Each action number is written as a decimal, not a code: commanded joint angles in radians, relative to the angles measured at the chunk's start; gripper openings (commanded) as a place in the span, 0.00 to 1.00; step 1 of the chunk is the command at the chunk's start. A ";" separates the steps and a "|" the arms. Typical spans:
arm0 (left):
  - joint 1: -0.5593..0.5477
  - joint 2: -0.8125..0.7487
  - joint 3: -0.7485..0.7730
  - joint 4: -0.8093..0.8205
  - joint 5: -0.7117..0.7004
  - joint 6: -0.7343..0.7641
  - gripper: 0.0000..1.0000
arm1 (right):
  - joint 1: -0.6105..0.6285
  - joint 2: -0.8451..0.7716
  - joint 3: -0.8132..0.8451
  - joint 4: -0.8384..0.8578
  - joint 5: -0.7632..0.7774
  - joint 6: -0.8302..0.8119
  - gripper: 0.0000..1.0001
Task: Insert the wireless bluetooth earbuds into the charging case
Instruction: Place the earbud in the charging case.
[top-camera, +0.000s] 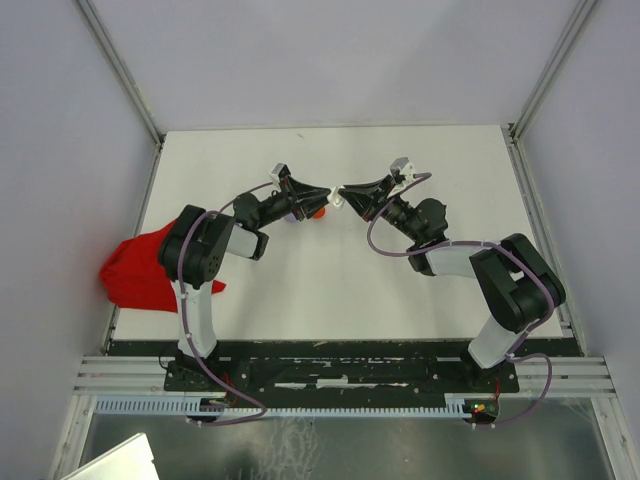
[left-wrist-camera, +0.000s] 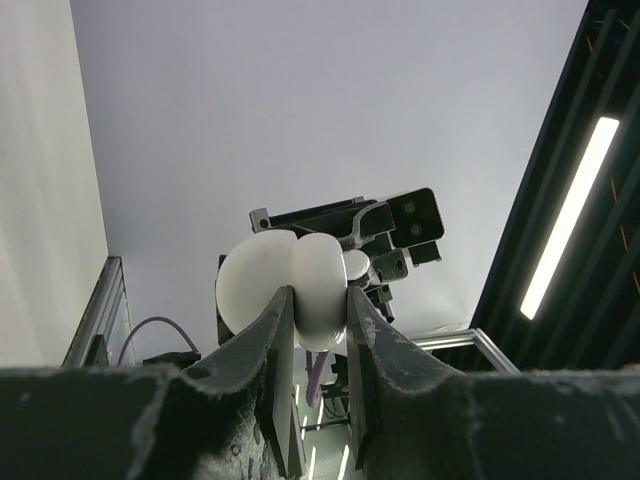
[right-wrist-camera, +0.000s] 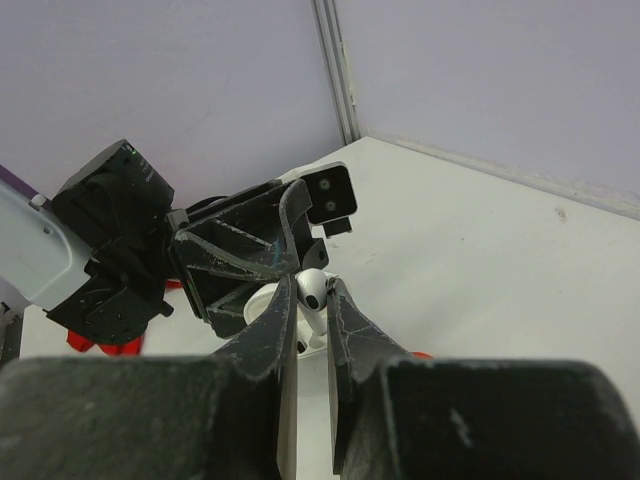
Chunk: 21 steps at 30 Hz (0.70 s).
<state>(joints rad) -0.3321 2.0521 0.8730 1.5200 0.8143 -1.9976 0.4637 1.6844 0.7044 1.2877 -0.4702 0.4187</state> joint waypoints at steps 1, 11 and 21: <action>-0.004 -0.039 0.037 0.119 0.004 -0.035 0.03 | 0.003 -0.001 -0.009 0.075 -0.022 0.015 0.01; -0.004 -0.042 0.035 0.131 0.000 -0.043 0.03 | 0.003 -0.009 -0.020 0.073 -0.021 0.014 0.01; -0.004 -0.050 0.034 0.132 0.000 -0.043 0.03 | 0.004 -0.015 -0.020 0.046 -0.014 0.018 0.06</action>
<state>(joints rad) -0.3325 2.0514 0.8780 1.5211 0.8139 -2.0071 0.4637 1.6844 0.6895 1.2942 -0.4698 0.4210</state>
